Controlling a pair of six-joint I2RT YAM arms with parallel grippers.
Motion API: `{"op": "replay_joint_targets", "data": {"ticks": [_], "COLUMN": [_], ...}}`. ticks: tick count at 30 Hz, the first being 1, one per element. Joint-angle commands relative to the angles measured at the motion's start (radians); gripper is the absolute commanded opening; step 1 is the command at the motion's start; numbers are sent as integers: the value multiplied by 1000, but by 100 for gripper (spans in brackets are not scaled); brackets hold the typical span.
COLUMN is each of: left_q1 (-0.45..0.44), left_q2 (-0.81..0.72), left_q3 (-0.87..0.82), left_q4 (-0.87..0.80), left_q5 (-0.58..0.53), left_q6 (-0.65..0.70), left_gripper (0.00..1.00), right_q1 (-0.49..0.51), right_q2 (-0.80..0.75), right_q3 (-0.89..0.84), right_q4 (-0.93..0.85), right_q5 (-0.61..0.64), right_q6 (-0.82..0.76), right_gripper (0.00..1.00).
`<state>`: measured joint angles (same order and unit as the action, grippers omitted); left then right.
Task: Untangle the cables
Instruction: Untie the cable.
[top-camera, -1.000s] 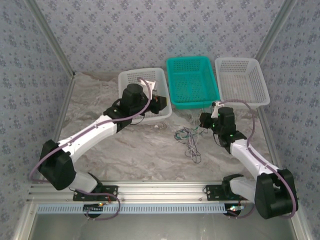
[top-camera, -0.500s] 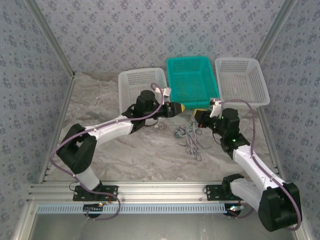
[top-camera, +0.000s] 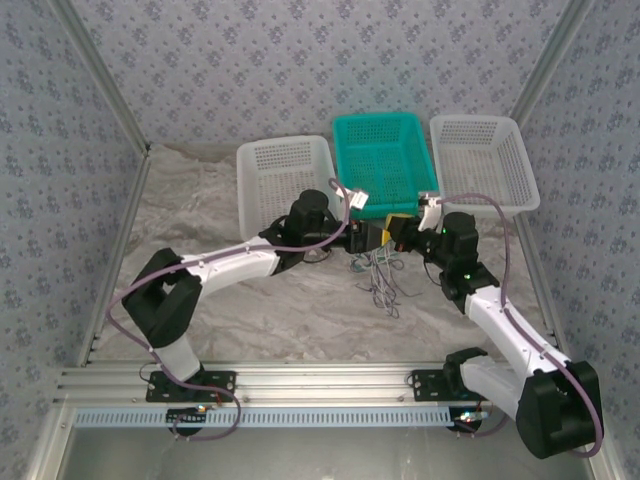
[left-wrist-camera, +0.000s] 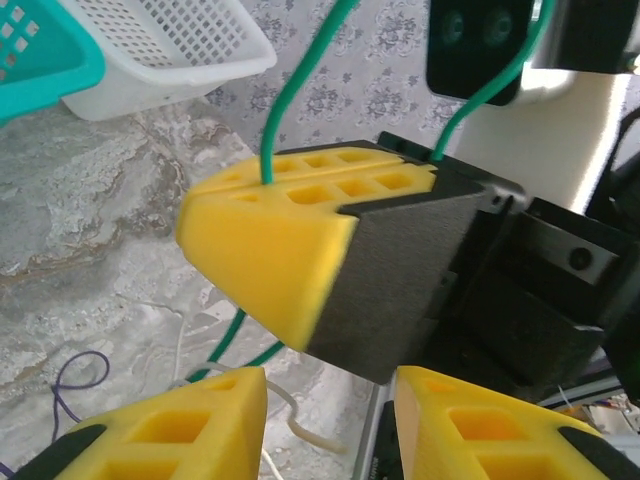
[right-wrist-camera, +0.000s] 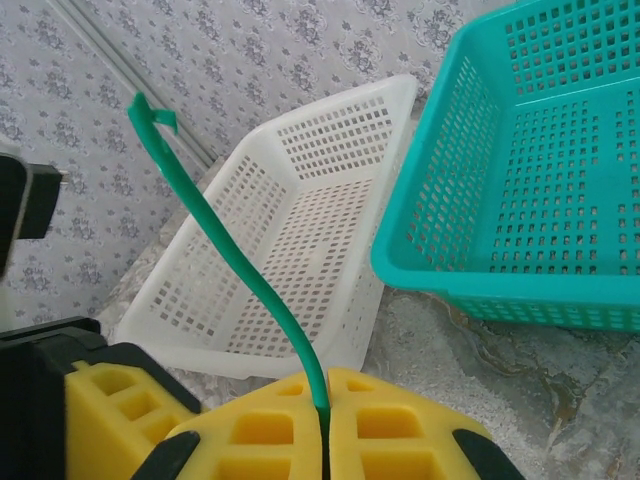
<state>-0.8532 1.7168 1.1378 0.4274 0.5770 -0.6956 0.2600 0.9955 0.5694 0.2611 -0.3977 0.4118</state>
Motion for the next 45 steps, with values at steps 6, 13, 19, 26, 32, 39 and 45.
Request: {"op": "replay_joint_targets", "data": {"ticks": [6, 13, 19, 26, 32, 39, 45], "left_q1": [3, 76, 168, 303, 471, 658, 794], "left_q2": [24, -169, -407, -638, -750, -802, -852], "left_q3": [66, -42, -121, -140, -120, -58, -43], "left_q4": [9, -2, -213, -443, -592, -769, -829], "left_q5": [-15, -37, -104, -252, -301, -337, -342], "left_q6": [45, 16, 97, 139, 140, 152, 160], "left_gripper": [0, 0, 0, 0, 0, 0, 0], "right_q1": [10, -65, -225, -293, -338, -391, -427], "right_q2": [-7, -10, -28, -33, -18, -18, -35], "right_q3": [44, 30, -37, -49, -51, -72, -98], "right_q4": [-22, -237, -296, -395, -442, -494, -521], "right_q5": [18, 345, 355, 407, 449, 505, 538], "right_q6": [13, 32, 87, 110, 149, 201, 243], "right_gripper": [0, 0, 0, 0, 0, 0, 0]}}
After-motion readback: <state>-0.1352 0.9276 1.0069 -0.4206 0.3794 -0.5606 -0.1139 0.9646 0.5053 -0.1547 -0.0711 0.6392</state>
